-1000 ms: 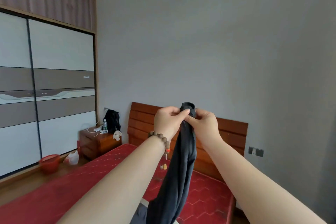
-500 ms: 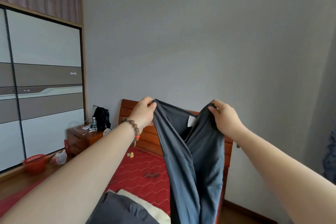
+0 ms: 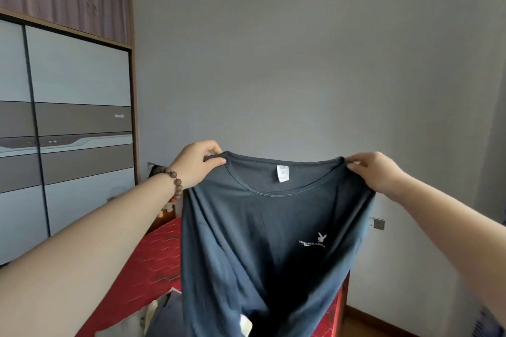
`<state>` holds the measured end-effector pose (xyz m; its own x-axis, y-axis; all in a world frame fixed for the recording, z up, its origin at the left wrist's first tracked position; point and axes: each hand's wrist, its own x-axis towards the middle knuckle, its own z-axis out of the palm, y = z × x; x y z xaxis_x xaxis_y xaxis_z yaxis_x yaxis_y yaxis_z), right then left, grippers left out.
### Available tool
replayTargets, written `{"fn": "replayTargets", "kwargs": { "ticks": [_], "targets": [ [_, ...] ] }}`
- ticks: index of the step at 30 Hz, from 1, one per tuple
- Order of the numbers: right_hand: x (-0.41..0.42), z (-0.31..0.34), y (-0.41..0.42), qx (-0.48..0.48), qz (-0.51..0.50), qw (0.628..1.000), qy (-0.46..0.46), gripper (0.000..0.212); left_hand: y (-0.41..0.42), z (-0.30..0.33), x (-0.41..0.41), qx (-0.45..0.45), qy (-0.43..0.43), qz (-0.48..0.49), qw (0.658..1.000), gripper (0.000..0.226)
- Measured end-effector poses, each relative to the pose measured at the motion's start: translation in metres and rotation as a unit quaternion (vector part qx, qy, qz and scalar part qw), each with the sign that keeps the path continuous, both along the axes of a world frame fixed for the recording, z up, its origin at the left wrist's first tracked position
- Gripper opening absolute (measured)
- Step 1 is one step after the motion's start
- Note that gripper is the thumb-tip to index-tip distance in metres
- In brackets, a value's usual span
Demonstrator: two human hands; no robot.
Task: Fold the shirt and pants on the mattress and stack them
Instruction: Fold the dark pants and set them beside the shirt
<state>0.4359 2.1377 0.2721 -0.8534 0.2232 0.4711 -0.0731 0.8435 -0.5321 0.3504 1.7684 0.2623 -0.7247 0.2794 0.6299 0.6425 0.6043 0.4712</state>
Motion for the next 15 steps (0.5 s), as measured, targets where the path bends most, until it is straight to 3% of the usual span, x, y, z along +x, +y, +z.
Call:
{"fn": "replayTargets", "kwargs": {
  "ticks": [2,4,9,15],
  "targets": [
    [0.004,0.007,0.008,0.07,-0.017,0.997,-0.025,0.014,-0.014,0.004,-0.003,-0.027,0.025,0.023,0.999,0.024],
    [0.008,0.011,0.012,0.063,-0.015,0.997,-0.037,0.011,-0.024,0.004,-0.008,-0.025,0.032,0.045,0.998,0.029],
    [0.006,0.008,0.012,-0.035,0.031,0.999,-0.003,0.016,-0.03,-0.003,-0.016,0.064,0.044,0.109,0.991,0.033],
    [-0.003,-0.004,0.006,-0.144,0.095,0.985,-0.011,0.019,-0.023,-0.02,-0.014,0.124,-0.046,0.048,0.99,0.012]
  ]
}}
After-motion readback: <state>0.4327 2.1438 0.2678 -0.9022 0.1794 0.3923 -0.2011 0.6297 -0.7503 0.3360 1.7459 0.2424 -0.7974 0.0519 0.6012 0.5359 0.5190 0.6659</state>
